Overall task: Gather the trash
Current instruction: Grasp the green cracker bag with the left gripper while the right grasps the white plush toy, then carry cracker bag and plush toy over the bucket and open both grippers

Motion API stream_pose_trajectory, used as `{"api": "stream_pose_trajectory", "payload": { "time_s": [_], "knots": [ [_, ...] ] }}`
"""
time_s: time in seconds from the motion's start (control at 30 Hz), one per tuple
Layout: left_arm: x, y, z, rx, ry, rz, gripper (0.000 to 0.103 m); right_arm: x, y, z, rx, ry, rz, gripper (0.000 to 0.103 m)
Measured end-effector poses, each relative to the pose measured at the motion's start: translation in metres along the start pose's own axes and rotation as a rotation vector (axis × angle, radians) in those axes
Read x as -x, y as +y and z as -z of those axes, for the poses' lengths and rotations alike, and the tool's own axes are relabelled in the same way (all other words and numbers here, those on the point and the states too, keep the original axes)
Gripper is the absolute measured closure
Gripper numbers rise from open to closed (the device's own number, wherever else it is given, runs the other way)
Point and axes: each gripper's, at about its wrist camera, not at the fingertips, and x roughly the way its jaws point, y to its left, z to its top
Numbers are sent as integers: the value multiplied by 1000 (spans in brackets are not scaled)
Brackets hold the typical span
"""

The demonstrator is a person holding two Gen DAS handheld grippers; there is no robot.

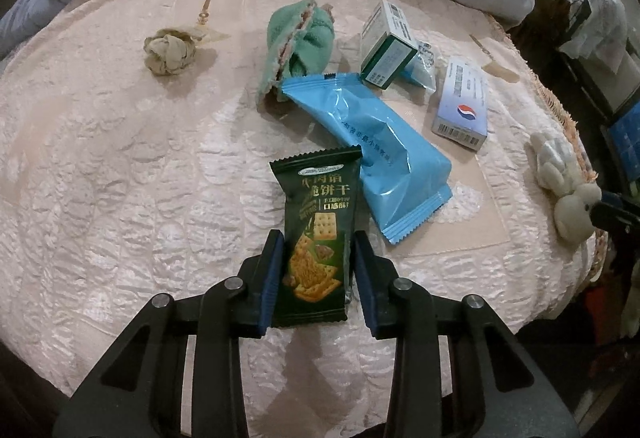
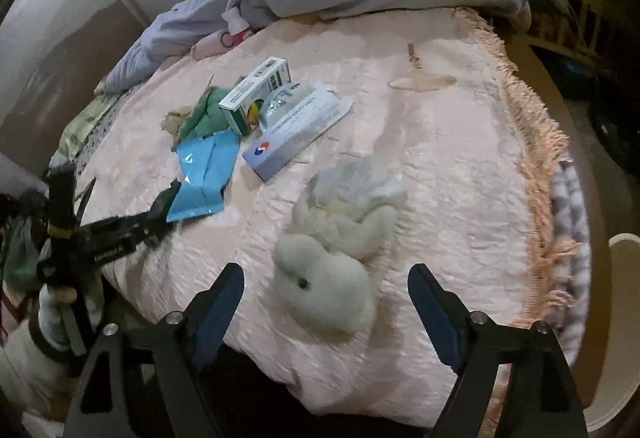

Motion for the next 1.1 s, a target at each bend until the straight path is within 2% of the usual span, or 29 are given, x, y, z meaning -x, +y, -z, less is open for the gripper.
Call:
{"api": "stream_pose_trajectory", "payload": {
  "time_s": [0.13, 0.17, 0.23, 0.43, 0.57, 0.83, 1.1],
  "knots": [
    [0, 1, 1, 4, 7, 2, 71, -23, 11, -6, -19, -15, 17, 21],
    [2, 1, 1, 1, 6, 3, 77, -32, 14, -7, -7, -11, 41, 22],
    [11, 2, 2, -13, -11, -9, 80, -40, 17, -4, 18, -11, 73, 53],
    [43, 8, -2, 14, -83, -8, 84, -15, 11, 5, 47, -59, 53, 53],
    [58, -9, -9, -13, -103, 16, 84, 10, 2, 11, 34, -102, 34, 53],
    [57, -71, -16, -113, -107, 64, 84, 33, -18, 31, -4, -126, 51, 53],
    [50, -152, -25, -248, -108, 126, 84, 57, -52, 51, -67, -150, 96, 53]
  ]
}}
